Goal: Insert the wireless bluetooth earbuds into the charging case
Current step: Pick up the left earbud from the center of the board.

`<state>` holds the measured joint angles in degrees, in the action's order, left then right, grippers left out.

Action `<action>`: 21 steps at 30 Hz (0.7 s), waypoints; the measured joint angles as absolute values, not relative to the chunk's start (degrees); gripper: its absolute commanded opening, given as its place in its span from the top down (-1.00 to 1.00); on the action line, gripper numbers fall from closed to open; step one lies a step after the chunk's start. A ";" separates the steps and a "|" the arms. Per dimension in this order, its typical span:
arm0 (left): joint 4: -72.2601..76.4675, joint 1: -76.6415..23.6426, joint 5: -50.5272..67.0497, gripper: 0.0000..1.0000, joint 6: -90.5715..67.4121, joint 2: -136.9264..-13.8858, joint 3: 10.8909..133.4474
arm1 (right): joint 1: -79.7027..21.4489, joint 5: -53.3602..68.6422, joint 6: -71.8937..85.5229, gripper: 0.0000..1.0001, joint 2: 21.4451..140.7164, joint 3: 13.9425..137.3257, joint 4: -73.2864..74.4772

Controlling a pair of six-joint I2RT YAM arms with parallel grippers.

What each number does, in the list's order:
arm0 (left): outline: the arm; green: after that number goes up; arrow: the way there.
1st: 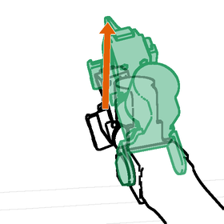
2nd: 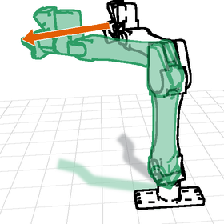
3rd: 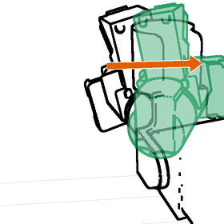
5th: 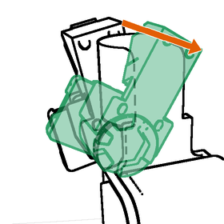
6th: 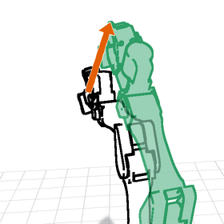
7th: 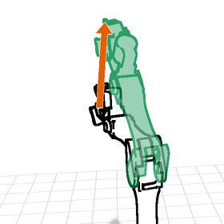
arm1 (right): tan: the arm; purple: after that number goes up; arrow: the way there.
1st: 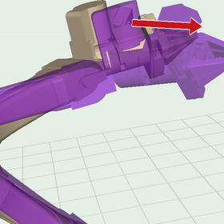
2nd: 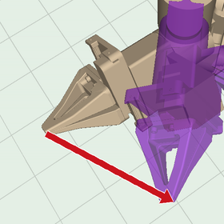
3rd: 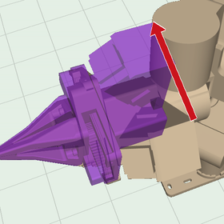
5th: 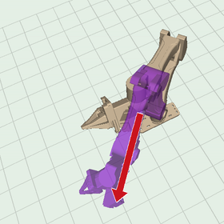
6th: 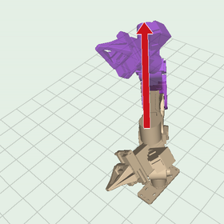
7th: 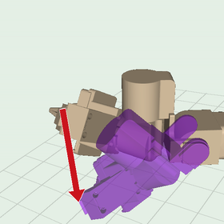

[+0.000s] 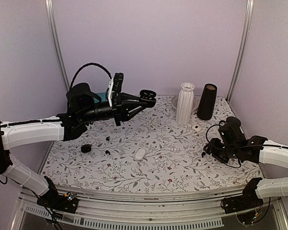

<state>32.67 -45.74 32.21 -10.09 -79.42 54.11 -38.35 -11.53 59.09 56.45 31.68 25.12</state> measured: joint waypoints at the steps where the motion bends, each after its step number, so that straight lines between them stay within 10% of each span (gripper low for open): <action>1: 32.69 -45.45 32.56 1.00 -10.11 -79.46 54.33 | -37.60 -10.94 59.64 -0.05 56.40 30.85 24.64; 21: 32.71 -43.16 35.70 1.00 -11.33 -80.99 56.55 | -20.88 6.79 59.09 0.01 71.18 25.91 5.48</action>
<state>32.71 -43.16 35.70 -11.33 -80.99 56.55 -20.88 6.79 59.09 71.18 25.91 5.48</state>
